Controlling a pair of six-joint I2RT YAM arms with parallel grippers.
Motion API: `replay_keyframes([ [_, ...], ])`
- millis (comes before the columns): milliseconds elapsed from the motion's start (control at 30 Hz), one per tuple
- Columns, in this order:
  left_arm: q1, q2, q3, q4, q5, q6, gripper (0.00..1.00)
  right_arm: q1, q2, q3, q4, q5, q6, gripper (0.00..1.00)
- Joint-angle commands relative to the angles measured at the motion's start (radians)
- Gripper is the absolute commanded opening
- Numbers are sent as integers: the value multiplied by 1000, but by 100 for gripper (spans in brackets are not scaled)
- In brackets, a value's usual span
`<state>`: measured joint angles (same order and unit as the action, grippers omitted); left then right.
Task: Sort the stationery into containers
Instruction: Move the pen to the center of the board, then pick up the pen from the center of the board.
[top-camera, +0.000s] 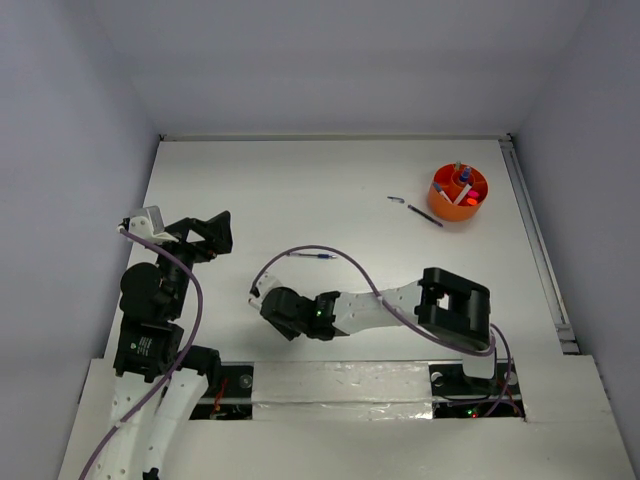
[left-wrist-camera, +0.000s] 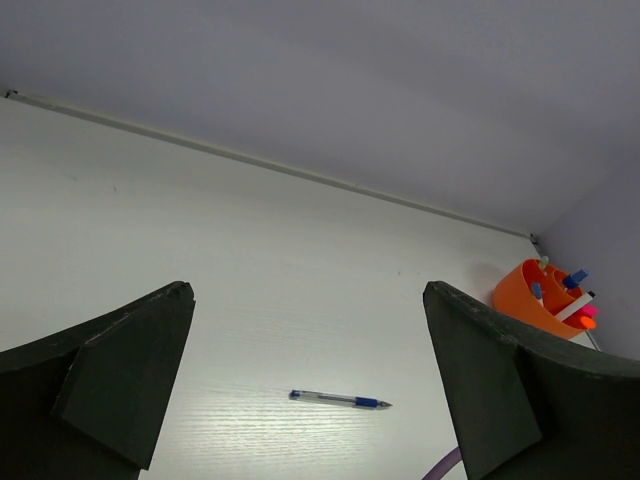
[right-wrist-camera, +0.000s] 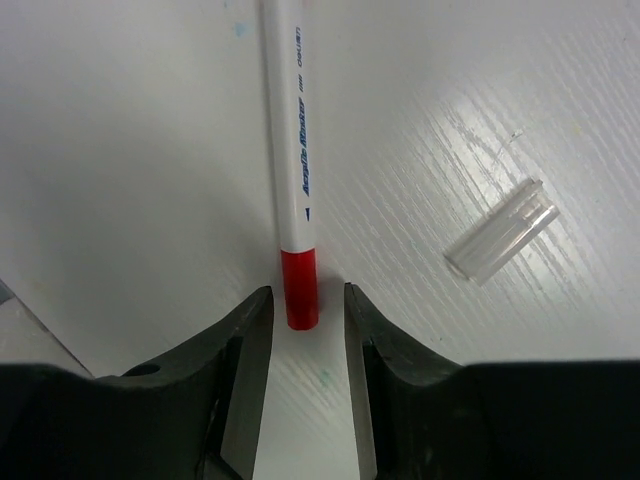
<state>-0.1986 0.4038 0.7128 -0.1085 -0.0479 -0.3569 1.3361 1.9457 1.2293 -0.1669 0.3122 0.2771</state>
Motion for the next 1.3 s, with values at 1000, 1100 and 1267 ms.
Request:
replay_keyframes([
  [1000,7,-8,-3,43,6,3,99,-71,220,549,-208,-222,-133,41],
  [1100,7,-6,-3,43,8,1,99,-110,179,516,-161,-223,-102,40],
  [1267,7,-8,-3,43,8,1,99,-129,235,564,-203,-148,-125,41],
])
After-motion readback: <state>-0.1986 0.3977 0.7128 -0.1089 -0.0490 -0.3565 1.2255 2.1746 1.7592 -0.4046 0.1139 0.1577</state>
